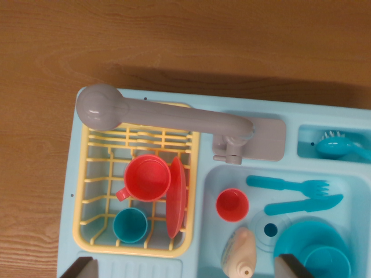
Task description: Pick detergent from the sink
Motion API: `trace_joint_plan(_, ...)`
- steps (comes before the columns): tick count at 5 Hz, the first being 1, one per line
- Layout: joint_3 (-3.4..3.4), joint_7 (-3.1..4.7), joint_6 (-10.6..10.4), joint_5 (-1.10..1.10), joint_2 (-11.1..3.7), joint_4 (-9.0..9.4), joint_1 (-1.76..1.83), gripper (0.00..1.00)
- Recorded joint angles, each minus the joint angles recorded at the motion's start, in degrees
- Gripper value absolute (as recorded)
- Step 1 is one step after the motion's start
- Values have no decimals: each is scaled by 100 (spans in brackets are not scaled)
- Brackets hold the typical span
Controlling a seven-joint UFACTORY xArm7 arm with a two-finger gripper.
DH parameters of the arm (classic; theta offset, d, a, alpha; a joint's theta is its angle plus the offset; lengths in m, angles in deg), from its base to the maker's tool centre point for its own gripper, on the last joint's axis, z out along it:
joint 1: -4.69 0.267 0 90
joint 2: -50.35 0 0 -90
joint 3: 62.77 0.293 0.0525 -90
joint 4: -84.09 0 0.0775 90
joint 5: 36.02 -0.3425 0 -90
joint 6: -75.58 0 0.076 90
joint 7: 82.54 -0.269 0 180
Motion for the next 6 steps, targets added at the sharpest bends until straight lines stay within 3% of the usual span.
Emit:
trace_joint_plan(5,-17,-7,-156,-7,-13,164,-15,0)
trace_joint_plan(6,-30,-12,-281,-13,-23,295,-28,0)
